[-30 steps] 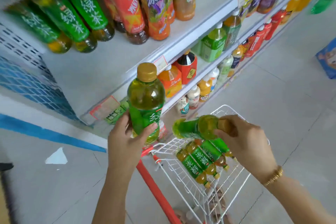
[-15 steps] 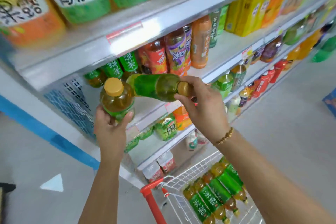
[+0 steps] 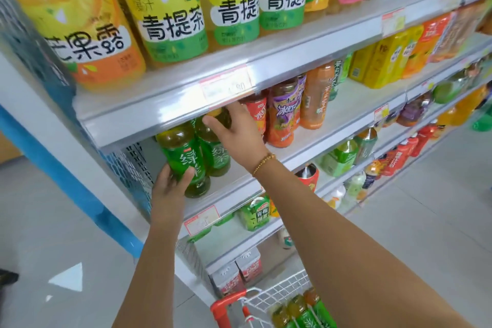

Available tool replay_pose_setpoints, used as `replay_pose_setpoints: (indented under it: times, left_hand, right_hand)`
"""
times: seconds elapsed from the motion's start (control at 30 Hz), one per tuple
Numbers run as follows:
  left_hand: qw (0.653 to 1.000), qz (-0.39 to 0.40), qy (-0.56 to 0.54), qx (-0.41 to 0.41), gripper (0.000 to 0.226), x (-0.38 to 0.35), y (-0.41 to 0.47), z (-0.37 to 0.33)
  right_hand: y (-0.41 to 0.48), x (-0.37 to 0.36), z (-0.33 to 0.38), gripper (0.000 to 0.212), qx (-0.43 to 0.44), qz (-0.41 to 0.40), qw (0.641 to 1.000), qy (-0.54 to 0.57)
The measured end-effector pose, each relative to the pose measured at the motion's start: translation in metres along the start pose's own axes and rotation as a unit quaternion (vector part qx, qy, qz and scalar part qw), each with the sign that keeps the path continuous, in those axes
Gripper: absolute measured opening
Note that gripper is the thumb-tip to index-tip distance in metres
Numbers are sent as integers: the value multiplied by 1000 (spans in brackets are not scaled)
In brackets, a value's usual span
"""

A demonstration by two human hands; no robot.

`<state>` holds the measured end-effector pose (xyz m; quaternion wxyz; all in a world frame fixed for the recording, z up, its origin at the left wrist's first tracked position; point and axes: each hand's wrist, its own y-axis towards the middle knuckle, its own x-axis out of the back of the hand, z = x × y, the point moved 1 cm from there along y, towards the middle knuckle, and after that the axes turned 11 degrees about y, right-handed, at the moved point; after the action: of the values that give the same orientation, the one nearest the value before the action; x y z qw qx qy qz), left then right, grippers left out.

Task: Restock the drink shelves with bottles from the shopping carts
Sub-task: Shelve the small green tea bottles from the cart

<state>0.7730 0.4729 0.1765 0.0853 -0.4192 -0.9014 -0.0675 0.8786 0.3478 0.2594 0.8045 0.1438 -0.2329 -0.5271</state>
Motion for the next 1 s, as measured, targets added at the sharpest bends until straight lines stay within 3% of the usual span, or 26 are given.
replay_pose_setpoints:
  times: [0.1,0.33,0.43,0.57,1.0]
  left_hand:
    - [1000,-14,10,-8,37,-4,2,-1]
    - [981,-105,159,-19,56,-7,15,10]
    - [973,-140,180,-28,53,-10,16,8]
    - [971,-197,136,-6,54,-16,22,14]
    - [949,-299,92,37,57,-23,78,26]
  right_hand:
    - [3,-14,-12,43,-20,-43,995,92]
    - [0,-32,-33,70,-16,-42,994,101]
    - [-11,-38,-54,80,-73,-69,987,121]
    - [-26,-55,-79,70,-135,-85,987,30]
    - [-6,-48,-107,61,-132,-112,981,-86]
